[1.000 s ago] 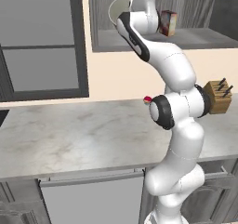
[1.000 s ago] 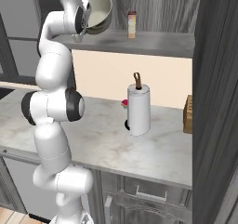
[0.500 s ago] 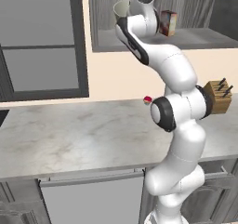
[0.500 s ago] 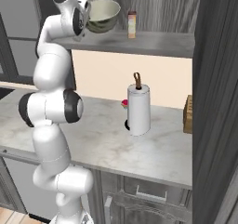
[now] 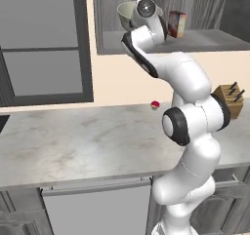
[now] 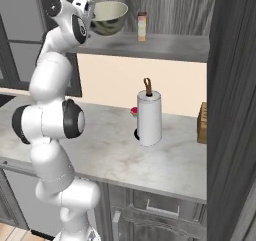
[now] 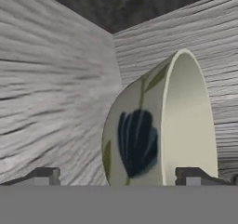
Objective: Pick the mug and place it in the sink. Pick the bowl and place it in the open cabinet and then close the cabinet.
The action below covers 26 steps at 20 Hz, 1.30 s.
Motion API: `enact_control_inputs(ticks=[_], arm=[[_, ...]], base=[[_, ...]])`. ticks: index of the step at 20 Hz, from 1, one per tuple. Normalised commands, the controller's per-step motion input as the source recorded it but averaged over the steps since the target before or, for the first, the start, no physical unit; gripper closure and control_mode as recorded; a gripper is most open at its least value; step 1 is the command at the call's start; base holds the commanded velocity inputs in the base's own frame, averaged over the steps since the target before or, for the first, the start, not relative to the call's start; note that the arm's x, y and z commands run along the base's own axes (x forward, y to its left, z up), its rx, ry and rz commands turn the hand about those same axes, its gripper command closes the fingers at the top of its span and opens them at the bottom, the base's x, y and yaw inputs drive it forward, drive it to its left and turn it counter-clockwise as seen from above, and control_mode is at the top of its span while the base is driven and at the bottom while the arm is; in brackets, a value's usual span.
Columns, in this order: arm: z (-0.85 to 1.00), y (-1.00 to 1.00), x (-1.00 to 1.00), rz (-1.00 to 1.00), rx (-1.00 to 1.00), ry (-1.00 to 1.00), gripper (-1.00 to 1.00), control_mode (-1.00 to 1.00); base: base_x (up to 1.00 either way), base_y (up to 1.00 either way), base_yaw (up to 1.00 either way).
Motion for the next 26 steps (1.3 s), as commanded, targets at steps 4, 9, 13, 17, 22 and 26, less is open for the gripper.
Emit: enact_control_inputs(ticks=[4, 9, 13, 17, 22, 26], arm=[[0.44, 0.0, -0.65, -0.09, 0.0, -0.04, -1.0, -1.0], [0.44, 0.0, -0.74, -0.09, 0.0, 0.0, -1.0, -1.0], [-0.01, 0.0, -0.69, -0.09, 0.0, 0.02, -1.0, -1.0], [-0.25, -0.14, -0.6, -0.05, 0.0, 0.05, -1.0, -1.0], [-0.15, -0.28, -0.67, -0.02, 0.05, 0.04, -1.0, -1.0], [-0.24, -0.29, -0.62, -0.07, 0.08, 0.02, -1.0, -1.0]], base=[[0.0, 0.0, 0.0], [0.0, 0.0, 0.0], [0.0, 0.0, 0.0], [0.0, 0.0, 0.0], [0.0, 0.0, 0.0], [0.0, 0.0, 0.0]])
